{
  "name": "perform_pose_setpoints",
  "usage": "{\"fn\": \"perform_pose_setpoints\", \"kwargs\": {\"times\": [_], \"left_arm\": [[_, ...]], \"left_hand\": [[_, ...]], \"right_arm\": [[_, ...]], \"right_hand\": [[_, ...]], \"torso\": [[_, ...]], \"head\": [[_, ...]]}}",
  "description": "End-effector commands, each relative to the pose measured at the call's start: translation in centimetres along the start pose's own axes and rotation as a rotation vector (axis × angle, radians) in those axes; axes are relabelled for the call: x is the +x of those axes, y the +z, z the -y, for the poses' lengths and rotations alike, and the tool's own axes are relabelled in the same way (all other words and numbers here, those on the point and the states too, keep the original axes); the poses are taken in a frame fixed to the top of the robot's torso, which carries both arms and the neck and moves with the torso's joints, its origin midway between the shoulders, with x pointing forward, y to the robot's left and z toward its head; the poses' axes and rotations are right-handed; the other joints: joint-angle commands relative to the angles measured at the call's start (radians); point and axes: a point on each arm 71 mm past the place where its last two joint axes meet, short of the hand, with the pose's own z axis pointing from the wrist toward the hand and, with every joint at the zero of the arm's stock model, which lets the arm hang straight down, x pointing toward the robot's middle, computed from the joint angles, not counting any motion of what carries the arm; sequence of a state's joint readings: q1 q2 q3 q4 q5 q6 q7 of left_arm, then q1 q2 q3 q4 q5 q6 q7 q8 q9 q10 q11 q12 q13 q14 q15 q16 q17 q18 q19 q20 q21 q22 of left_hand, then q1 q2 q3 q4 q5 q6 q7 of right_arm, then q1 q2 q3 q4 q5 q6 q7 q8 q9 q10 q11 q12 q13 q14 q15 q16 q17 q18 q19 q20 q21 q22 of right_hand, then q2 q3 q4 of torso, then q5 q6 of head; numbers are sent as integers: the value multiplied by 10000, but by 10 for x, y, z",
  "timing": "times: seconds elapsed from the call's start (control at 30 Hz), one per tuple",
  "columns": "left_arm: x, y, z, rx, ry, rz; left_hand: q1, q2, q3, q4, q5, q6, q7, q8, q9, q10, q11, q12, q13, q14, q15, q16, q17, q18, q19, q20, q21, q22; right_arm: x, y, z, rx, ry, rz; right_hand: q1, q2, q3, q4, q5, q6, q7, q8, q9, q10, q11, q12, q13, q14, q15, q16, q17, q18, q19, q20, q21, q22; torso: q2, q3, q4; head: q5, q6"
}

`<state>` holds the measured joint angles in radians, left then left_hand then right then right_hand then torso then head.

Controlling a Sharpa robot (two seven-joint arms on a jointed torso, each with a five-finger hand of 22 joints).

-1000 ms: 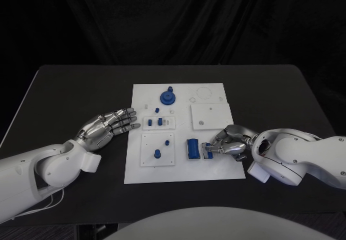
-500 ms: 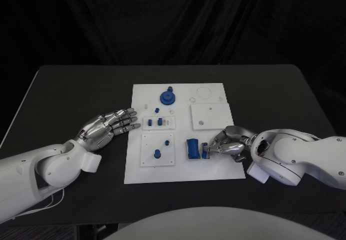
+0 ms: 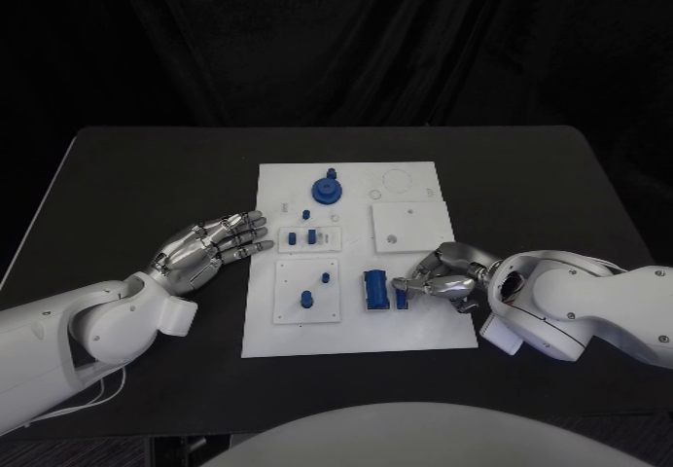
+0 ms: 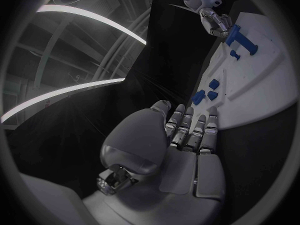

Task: Assemble the parts on the task board

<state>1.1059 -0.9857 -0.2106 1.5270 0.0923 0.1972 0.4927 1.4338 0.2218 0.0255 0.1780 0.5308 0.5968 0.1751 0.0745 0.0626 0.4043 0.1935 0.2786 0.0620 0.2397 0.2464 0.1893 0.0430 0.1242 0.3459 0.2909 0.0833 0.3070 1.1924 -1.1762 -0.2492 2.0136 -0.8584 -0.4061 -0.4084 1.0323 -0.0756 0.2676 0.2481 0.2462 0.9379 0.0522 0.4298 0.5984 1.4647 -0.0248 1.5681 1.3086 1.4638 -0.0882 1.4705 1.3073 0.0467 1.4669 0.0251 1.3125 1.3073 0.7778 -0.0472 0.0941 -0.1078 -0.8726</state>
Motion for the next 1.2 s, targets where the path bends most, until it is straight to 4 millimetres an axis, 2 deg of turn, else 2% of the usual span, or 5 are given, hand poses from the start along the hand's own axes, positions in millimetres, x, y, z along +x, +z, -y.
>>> {"fn": "perform_pose_setpoints", "kwargs": {"times": [0.03,0.13,0.27,0.43,1.2], "left_arm": [[1,0,-2,-33,-101,-73],[1,0,-2,-41,-103,-71],[0,-1,-2,-53,-99,-55],[0,-1,-2,-70,-103,-60],[0,0,-3,-95,-118,-78]], "left_hand": [[-122,-12,50,-8,49,34,280,64,14,62,15,42,13,-10,-66,57,11,-101,32,-8,-49,-7],[-122,-12,50,-8,49,34,280,64,14,62,15,42,13,-10,-66,57,11,-101,32,-8,-49,-7],[-122,-12,50,-8,49,34,280,64,14,62,15,42,13,-10,-66,57,11,-101,32,-8,-49,-7],[-134,-10,72,-8,48,40,280,66,14,78,3,53,14,6,-45,72,14,-97,27,-5,-52,-14],[-141,-14,78,-7,46,40,279,67,14,80,-2,55,14,13,-36,78,16,-97,21,-3,-54,-20]], "right_arm": [[-2,-3,-1,-336,-493,341],[-3,-5,1,-332,-961,347],[-2,-9,6,-79,-1807,175],[-1,-11,9,193,-2431,-70],[4,-4,10,353,-2845,-356]], "right_hand": [[218,52,-157,-96,-29,132,-27,75,65,1061,38,27,2622,665,56,-61,794,144,31,37,-40,1826],[578,-26,-453,-306,-80,154,-132,620,431,1061,-35,27,2622,666,-11,-58,796,147,36,-25,-30,1831],[857,60,-1137,-302,-450,-470,-296,2293,1817,1061,-179,27,2622,666,-131,-62,790,151,21,-123,-92,1816],[920,132,-1626,-48,-949,-835,-400,3438,2791,1061,-278,27,2622,661,-197,-76,767,158,16,-190,-137,1808],[1560,310,-1832,-156,-976,-1048,-547,4187,3469,1061,-406,27,2622,683,-306,-44,819,142,59,-293,-77,1832]], "torso": [[5,-6,-3],[3,-3,-1],[0,-3,-7],[-3,-4,-14],[3,-7,-6]], "head": [[7,0],[16,0],[9,0],[-22,0],[27,0]]}}
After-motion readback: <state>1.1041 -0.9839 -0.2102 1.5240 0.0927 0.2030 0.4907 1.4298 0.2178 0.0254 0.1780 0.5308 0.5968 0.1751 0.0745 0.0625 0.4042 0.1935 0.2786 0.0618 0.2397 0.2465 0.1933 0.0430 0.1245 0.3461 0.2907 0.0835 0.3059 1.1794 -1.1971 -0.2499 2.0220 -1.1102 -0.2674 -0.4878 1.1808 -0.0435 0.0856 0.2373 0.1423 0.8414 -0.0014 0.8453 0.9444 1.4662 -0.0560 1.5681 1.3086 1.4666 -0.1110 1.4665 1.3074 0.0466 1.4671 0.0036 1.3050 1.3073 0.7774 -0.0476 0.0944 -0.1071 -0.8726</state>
